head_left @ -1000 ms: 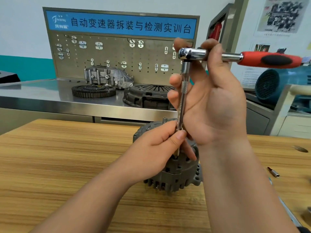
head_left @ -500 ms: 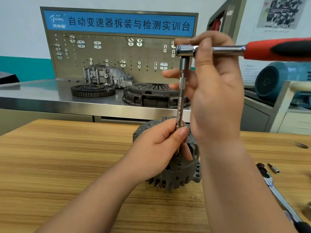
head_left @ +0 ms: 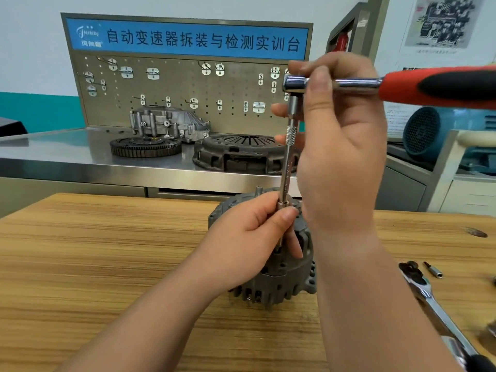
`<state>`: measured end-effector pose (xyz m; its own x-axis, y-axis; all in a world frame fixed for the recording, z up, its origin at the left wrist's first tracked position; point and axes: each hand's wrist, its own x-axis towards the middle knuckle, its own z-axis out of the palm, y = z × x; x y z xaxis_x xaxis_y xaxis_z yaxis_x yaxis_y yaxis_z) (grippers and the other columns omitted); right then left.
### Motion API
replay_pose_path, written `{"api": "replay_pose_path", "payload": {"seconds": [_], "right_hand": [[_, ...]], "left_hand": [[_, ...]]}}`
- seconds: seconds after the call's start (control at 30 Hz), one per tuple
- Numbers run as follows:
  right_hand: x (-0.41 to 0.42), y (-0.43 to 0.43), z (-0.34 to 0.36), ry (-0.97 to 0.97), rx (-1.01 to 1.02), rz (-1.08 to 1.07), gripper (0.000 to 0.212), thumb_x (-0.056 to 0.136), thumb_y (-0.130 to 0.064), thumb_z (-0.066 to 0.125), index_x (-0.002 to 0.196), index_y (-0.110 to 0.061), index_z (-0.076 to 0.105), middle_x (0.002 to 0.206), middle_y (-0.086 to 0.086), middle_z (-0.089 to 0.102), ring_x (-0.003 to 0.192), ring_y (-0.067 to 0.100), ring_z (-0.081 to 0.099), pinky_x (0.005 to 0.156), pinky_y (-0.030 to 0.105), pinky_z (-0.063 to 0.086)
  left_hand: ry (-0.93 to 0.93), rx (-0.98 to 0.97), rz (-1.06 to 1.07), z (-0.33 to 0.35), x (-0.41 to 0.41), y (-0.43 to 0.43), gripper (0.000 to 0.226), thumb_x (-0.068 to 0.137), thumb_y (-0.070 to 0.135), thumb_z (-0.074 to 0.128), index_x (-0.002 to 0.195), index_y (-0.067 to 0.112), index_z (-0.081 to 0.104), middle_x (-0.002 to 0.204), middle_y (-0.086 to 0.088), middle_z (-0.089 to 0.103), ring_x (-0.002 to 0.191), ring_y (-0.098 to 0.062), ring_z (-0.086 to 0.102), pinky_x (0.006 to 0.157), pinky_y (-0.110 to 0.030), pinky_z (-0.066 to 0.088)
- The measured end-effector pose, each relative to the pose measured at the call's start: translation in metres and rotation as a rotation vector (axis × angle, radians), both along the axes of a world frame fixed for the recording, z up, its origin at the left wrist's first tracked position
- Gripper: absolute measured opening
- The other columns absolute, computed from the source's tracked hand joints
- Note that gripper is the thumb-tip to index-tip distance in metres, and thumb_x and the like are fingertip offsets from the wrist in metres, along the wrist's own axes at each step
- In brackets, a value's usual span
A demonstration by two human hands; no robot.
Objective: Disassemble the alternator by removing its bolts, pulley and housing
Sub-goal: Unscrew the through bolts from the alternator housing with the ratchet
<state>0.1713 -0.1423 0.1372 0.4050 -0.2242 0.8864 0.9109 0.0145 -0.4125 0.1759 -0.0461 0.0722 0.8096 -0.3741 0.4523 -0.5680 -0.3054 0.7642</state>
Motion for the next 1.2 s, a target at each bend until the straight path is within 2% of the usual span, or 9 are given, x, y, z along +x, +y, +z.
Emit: {"api": "replay_pose_path", "payload": {"seconds": [0.13, 0.3, 0.4, 0.57, 0.67, 0.87, 0.93, 1.03, 1.2], "right_hand": [[0.0, 0.001, -0.001, -0.09, -0.064, -0.157, 0.009, 0.098, -0.008, 0.046, 0.095, -0.014, 0.052, 0.092, 0.004, 0.059, 0.079, 0.029, 0.062, 0.071, 0.044, 0.053], [-0.004, 0.0, 0.0, 0.156, 0.136, 0.277, 0.019, 0.103, -0.021, 0.037, 0.093, -0.019, 0.053, 0.109, 0.009, 0.063, 0.064, 0.023, 0.065, 0.053, 0.028, 0.049], [-0.003, -0.002, 0.002, 0.256, 0.204, 0.586, 0.026, 0.103, -0.03, 0.032, 0.093, -0.02, 0.053, 0.104, 0.002, 0.066, 0.06, 0.019, 0.065, 0.051, 0.026, 0.049], [-0.001, -0.01, 0.006, 0.371, 0.235, 0.884, 0.031, 0.103, -0.037, 0.028, 0.089, -0.026, 0.053, 0.092, -0.007, 0.07, 0.056, 0.013, 0.063, 0.051, 0.022, 0.048], [-0.002, -0.009, 0.006, 0.334, 0.207, 0.816, 0.028, 0.104, -0.033, 0.03, 0.09, -0.023, 0.053, 0.095, -0.004, 0.069, 0.056, 0.014, 0.062, 0.051, 0.023, 0.048], [-0.002, 0.0, 0.002, 0.043, -0.044, 0.136, 0.013, 0.101, -0.014, 0.042, 0.095, -0.017, 0.053, 0.104, 0.008, 0.063, 0.063, 0.023, 0.065, 0.053, 0.025, 0.05], [-0.001, 0.0, 0.001, -0.037, -0.101, 0.027, 0.011, 0.1, -0.01, 0.044, 0.095, -0.017, 0.051, 0.102, 0.009, 0.06, 0.071, 0.029, 0.065, 0.057, 0.021, 0.05], [-0.001, -0.002, 0.0, 0.039, -0.049, 0.081, 0.013, 0.101, -0.013, 0.042, 0.096, -0.018, 0.053, 0.108, 0.009, 0.063, 0.065, 0.025, 0.067, 0.053, 0.023, 0.05], [0.003, -0.008, 0.002, 0.267, 0.2, 0.594, 0.024, 0.104, -0.027, 0.033, 0.095, -0.02, 0.054, 0.104, 0.0, 0.069, 0.06, 0.018, 0.066, 0.048, 0.023, 0.049]], "left_hand": [[0.008, 0.018, 0.019, 0.0, 0.0, -0.002, 0.037, 0.089, 0.043, 0.039, 0.098, 0.019, 0.066, 0.082, 0.018, 0.072, 0.083, -0.011, 0.064, 0.085, -0.051, 0.051], [0.019, -0.043, -0.02, 0.0, -0.002, 0.0, 0.041, 0.088, 0.045, 0.038, 0.104, 0.018, 0.064, 0.089, 0.015, 0.072, 0.091, -0.017, 0.063, 0.088, -0.049, 0.049], [0.006, -0.068, -0.05, 0.001, -0.004, 0.001, 0.028, 0.089, 0.043, 0.038, 0.099, 0.031, 0.061, 0.087, 0.019, 0.071, 0.091, -0.019, 0.062, 0.087, -0.048, 0.048], [0.032, -0.092, -0.085, -0.002, 0.0, 0.001, 0.029, 0.09, 0.038, 0.042, 0.087, 0.018, 0.062, 0.075, 0.005, 0.072, 0.084, -0.034, 0.063, 0.085, -0.058, 0.047], [0.012, -0.06, -0.045, -0.003, 0.003, 0.0, 0.026, 0.089, 0.041, 0.041, 0.081, 0.026, 0.062, 0.074, 0.006, 0.072, 0.081, -0.033, 0.064, 0.082, -0.055, 0.049], [0.032, -0.068, -0.014, 0.0, 0.0, -0.002, 0.034, 0.091, 0.041, 0.042, 0.1, 0.02, 0.066, 0.09, 0.009, 0.074, 0.093, -0.031, 0.063, 0.087, -0.053, 0.05], [0.04, -0.055, -0.01, 0.0, -0.001, -0.002, 0.032, 0.1, 0.036, 0.042, 0.106, 0.014, 0.065, 0.092, 0.008, 0.074, 0.094, -0.025, 0.064, 0.09, -0.052, 0.049], [0.053, -0.079, -0.03, 0.001, -0.002, 0.0, 0.036, 0.096, 0.04, 0.039, 0.109, 0.016, 0.064, 0.094, 0.009, 0.074, 0.098, -0.021, 0.063, 0.093, -0.052, 0.047], [0.025, -0.084, -0.085, 0.0, -0.002, 0.001, 0.025, 0.091, 0.039, 0.039, 0.09, 0.029, 0.061, 0.074, 0.016, 0.068, 0.081, -0.016, 0.062, 0.084, -0.053, 0.049]]}}
